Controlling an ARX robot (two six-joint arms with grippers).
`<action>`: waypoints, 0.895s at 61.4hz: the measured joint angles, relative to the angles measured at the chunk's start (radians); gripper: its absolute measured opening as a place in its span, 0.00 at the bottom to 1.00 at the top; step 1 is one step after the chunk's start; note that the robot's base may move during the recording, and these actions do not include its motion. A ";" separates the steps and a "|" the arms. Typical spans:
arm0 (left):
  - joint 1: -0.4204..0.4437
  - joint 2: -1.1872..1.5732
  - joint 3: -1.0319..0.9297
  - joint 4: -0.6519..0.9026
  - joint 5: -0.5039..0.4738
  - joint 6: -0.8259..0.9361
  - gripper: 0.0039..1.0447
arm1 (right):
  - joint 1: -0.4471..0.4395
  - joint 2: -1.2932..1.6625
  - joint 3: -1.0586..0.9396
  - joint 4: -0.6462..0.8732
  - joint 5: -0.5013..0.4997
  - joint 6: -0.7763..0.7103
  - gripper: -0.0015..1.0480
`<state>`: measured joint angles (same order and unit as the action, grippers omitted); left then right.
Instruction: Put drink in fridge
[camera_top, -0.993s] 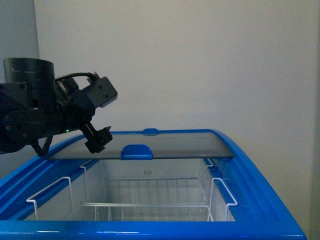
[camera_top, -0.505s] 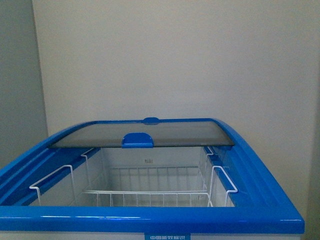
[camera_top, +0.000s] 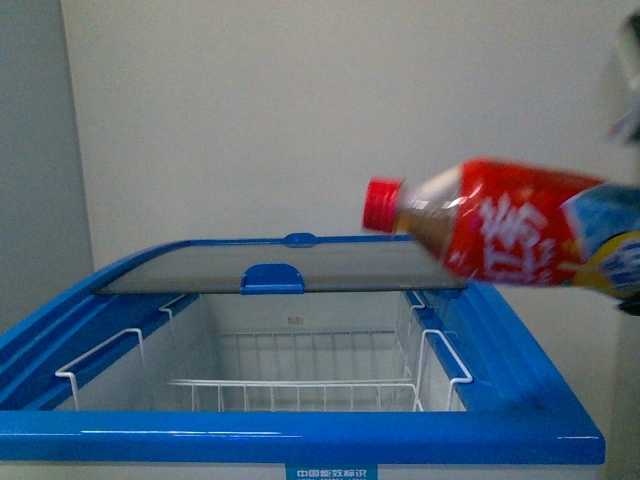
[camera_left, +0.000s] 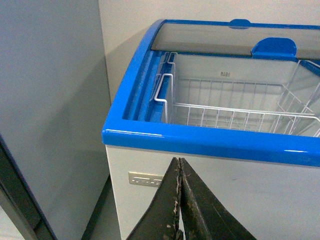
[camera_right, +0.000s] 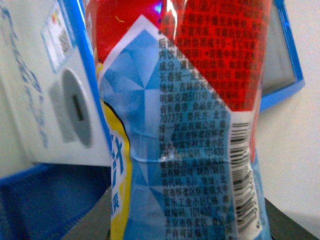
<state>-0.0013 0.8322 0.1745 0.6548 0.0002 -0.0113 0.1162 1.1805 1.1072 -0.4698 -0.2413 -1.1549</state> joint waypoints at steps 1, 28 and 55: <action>0.000 -0.010 -0.006 -0.003 0.000 0.000 0.02 | 0.014 0.041 0.020 0.016 0.022 -0.050 0.40; 0.000 -0.203 -0.102 -0.105 0.000 0.000 0.02 | 0.217 0.505 0.314 0.184 0.187 -0.181 0.40; 0.000 -0.354 -0.160 -0.185 -0.001 0.001 0.02 | 0.229 0.761 0.468 0.253 0.239 -0.141 0.40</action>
<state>-0.0013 0.4778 0.0147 0.4694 -0.0006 -0.0101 0.3454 1.9415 1.5749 -0.2165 -0.0025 -1.2957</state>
